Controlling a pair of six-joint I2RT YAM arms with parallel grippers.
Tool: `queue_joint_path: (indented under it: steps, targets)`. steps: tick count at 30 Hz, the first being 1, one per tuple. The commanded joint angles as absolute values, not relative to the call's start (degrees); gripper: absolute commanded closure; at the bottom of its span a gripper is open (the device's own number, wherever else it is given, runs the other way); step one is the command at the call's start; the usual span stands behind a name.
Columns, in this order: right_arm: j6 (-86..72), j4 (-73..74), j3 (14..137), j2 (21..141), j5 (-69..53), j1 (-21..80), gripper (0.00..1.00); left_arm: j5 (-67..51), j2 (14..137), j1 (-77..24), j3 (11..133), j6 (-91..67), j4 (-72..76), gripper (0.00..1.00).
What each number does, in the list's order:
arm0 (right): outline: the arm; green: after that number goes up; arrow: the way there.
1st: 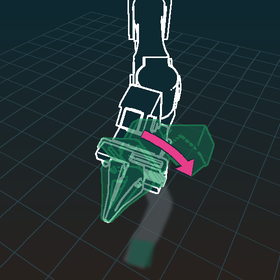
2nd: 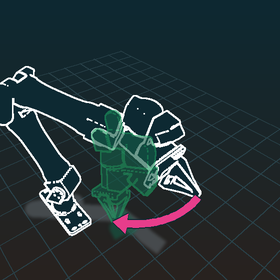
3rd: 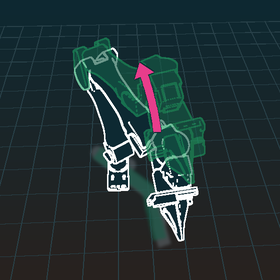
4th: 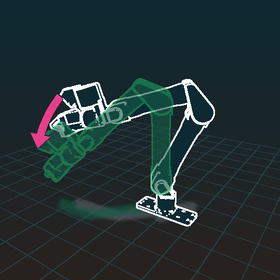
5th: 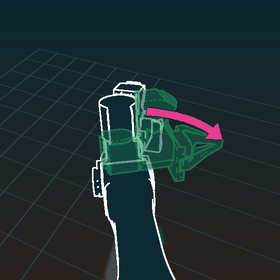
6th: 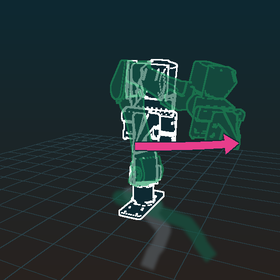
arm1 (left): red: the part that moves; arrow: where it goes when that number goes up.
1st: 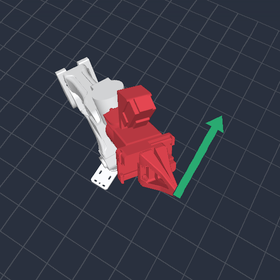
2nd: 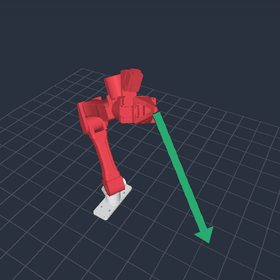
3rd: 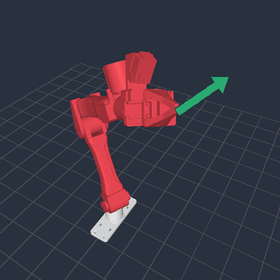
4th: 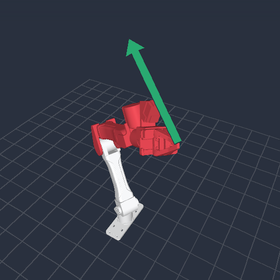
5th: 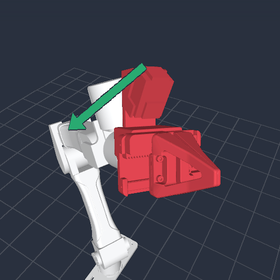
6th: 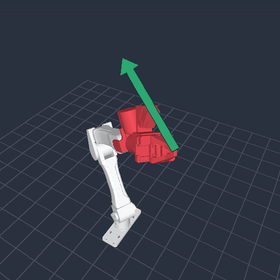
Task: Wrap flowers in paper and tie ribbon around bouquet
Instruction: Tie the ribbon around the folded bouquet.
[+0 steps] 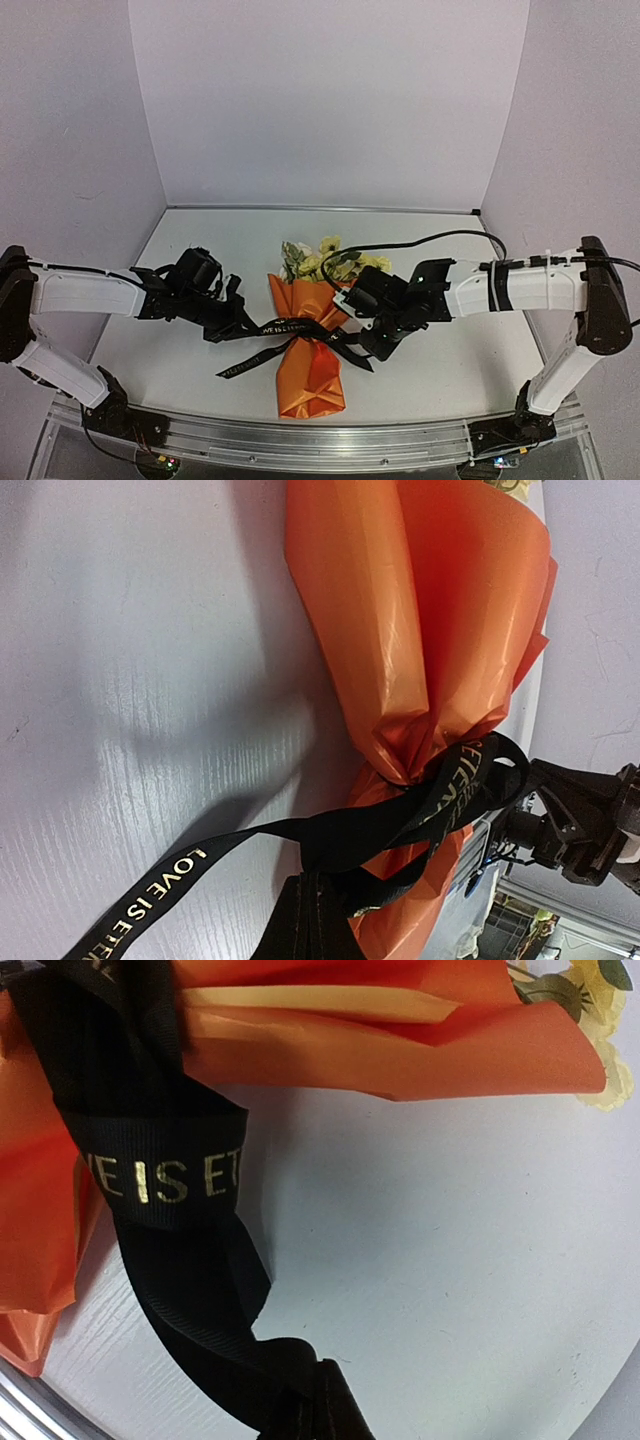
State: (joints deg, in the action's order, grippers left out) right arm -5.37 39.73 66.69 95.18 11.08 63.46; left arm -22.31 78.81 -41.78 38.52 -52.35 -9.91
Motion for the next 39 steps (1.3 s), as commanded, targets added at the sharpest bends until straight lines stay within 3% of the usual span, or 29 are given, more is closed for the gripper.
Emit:
queue_joint_path:
  steps: [1,6,10,14,17,23,29,39]
  targets:
    - [-4.33,40.7,68.23,93.73,8.16,63.63,0.74,-22.22,78.6,-41.4,39.78,-51.35,-8.0,1.0]
    - [-5.34,38.95,65.92,89.64,4.33,63.63,0.63,-22.89,79.07,-41.42,40.61,-50.74,-8.17,1.0]
    - [-5.19,36.55,62.88,87.7,0.64,63.79,0.62,-23.23,79.67,-41.4,41.2,-50.55,-8.34,1.0]
    - [-8.0,34.92,60.18,88.22,2.91,63.73,0.61,-23.48,80.18,-41.4,41.8,-50.38,-8.6,1.0]
    - [-14.26,28.29,55.81,88.6,6.05,63.72,0.54,-23.73,80.57,-41.4,42.22,-50.19,-8.92,1.0]
    - [-29.93,17.29,52.15,90.71,12.49,63.72,0.53,-23.65,80.56,-41.4,42.59,-50.24,-9.14,1.0]
    - [-41.22,14.79,50.9,92.31,17.34,63.78,0.59,-23.42,80.34,-41.43,43.17,-49.95,-9.79,1.0]
    - [-48.19,11.47,45.16,88.74,19.96,65.31,0.53,-23.54,80.31,-41.4,43.2,-49.76,-9.81,1.0]
